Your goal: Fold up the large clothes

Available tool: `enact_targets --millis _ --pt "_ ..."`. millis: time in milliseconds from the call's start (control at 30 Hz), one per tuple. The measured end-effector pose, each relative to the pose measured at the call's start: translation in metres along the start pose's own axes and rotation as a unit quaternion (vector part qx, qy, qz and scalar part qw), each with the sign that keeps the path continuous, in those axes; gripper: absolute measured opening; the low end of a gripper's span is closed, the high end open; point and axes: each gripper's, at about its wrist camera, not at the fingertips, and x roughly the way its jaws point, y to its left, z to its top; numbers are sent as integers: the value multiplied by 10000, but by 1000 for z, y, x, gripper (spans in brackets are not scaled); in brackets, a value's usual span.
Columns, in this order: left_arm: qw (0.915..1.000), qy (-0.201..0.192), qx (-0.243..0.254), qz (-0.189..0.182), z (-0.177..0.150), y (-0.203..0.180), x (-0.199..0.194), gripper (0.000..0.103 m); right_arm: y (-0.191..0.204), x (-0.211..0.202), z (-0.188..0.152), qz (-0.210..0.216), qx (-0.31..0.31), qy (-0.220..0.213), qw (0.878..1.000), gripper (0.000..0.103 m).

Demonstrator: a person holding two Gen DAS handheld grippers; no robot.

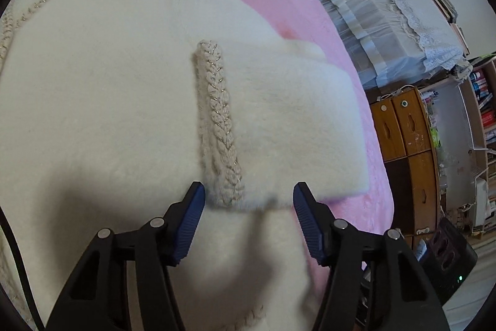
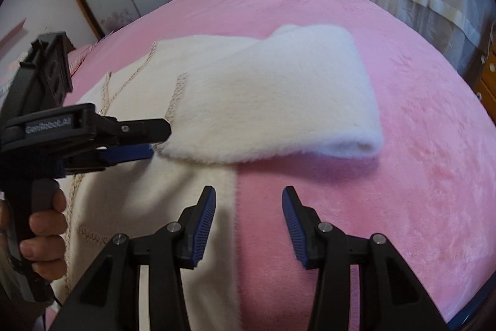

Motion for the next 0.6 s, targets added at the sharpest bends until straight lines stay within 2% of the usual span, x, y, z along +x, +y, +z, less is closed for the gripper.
enact_targets --millis 200,233,300,367,433,533,600 --pt "9997 5 -212 -114 12 -2 22 57 -8 0 -10 84 142 50 9999 45" --pt "9996 -5 -256 -94 14 -3 23 54 -10 0 -12 78 163 58 9998 45" --pt "9995 22 -291 117 20 -6 25 15 -12 1 -16 61 206 101 9997 45" --pt "9989 147 -377 258 26 -15 26 14 -15 3 -18 66 266 139 9995 45" --pt "9990 17 -192 409 32 -30 11 14 -16 4 -17 93 304 173 9993 45" --pt "9985 -433 173 300 50 -66 -34 14 -22 10 -12 181 451 231 9986 46" --pt "9954 -810 430 268 65 -90 -72 13 -26 14 -5 226 579 221 9978 52"
